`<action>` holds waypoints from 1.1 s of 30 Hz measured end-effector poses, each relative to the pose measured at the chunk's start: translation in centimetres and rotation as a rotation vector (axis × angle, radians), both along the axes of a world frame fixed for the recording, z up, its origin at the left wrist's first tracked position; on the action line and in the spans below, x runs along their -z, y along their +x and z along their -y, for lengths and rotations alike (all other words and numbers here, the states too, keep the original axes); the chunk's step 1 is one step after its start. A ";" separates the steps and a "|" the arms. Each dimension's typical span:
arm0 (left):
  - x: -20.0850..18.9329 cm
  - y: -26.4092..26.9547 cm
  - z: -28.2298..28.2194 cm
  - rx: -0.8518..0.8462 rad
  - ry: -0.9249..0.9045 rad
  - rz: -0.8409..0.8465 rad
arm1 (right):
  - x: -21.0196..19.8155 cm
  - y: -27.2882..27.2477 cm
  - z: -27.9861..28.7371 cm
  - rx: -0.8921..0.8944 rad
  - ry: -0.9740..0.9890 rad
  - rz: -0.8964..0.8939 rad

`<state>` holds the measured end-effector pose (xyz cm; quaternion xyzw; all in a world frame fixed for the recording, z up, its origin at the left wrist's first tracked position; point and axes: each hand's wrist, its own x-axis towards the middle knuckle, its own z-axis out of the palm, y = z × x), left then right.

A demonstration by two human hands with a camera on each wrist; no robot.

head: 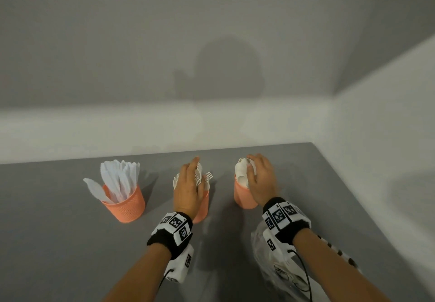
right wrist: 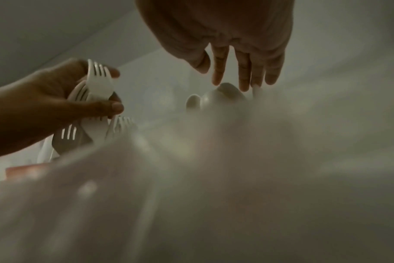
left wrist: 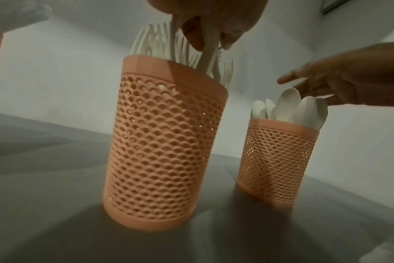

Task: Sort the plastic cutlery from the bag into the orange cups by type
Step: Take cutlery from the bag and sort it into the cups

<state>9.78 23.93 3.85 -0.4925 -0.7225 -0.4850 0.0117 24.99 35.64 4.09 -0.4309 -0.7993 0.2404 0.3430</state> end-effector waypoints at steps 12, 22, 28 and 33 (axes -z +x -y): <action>1.0 -1.6 0.4 -0.027 -0.357 -0.499 | -0.2 -0.7 0.2 -0.027 0.061 0.593; 0.2 -0.1 -0.5 -0.106 -0.579 -0.419 | -0.6 -0.7 -0.5 -0.060 -0.008 0.574; -0.8 0.8 -1.1 -0.199 -0.767 -0.401 | -1.6 -0.7 0.0 -0.113 -0.107 0.677; -0.5 -0.9 -1.0 -0.213 -0.722 -0.388 | -3.7 1.1 0.4 -0.130 -0.242 0.466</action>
